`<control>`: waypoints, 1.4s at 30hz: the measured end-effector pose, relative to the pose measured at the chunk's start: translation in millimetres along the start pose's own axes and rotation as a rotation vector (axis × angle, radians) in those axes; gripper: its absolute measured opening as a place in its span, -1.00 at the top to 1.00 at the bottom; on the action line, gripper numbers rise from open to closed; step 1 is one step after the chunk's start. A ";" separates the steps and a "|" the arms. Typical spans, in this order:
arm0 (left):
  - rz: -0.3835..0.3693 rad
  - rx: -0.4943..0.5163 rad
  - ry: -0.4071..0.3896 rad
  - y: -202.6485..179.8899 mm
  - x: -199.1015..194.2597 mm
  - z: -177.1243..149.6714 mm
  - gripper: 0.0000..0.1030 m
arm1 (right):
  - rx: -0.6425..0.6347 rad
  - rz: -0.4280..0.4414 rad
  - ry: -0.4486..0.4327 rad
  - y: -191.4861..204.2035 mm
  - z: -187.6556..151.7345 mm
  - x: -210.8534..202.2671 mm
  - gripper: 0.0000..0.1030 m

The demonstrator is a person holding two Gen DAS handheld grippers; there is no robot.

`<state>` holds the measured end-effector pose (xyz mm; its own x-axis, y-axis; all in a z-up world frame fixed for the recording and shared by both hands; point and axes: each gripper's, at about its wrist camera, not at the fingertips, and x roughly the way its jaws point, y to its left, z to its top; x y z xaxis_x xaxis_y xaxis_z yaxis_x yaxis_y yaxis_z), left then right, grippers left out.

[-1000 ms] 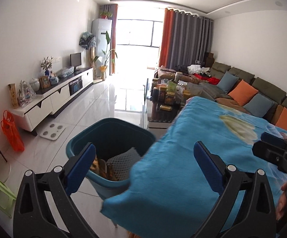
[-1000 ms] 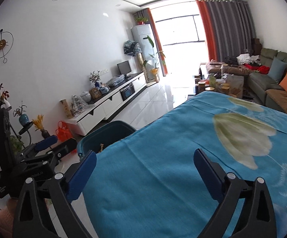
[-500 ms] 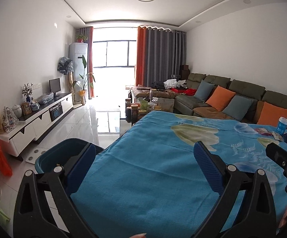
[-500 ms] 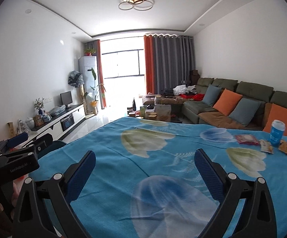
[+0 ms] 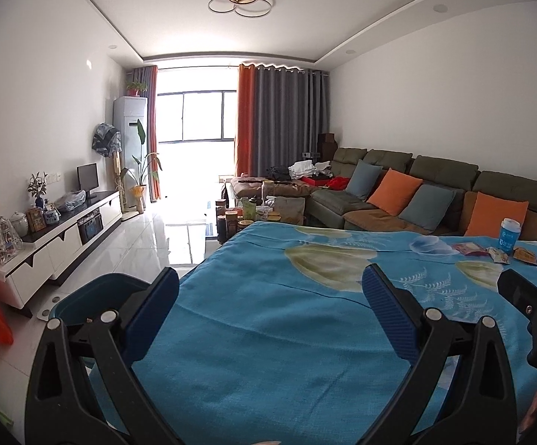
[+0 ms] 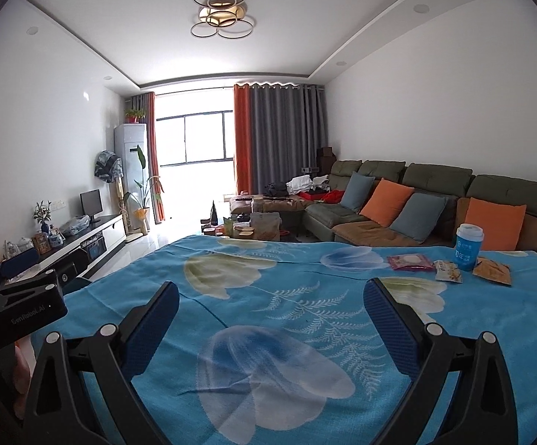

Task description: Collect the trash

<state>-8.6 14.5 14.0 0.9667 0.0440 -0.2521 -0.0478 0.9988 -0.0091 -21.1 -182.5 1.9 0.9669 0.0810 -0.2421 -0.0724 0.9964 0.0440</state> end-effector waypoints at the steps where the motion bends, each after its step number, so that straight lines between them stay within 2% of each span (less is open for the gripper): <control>1: 0.000 0.002 -0.001 -1.3 -0.2 -0.4 -0.89 | -0.001 -0.004 0.001 -0.7 -0.4 -0.7 -0.87; 42: -0.014 0.009 -0.013 -11.6 -7.4 5.3 -0.89 | 0.019 -0.053 -0.023 -10.5 3.4 -13.1 -0.87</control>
<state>-13.9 2.6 21.1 0.9704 0.0300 -0.2395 -0.0319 0.9995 -0.0041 -32.2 -194.1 7.8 0.9747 0.0270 -0.2218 -0.0163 0.9986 0.0497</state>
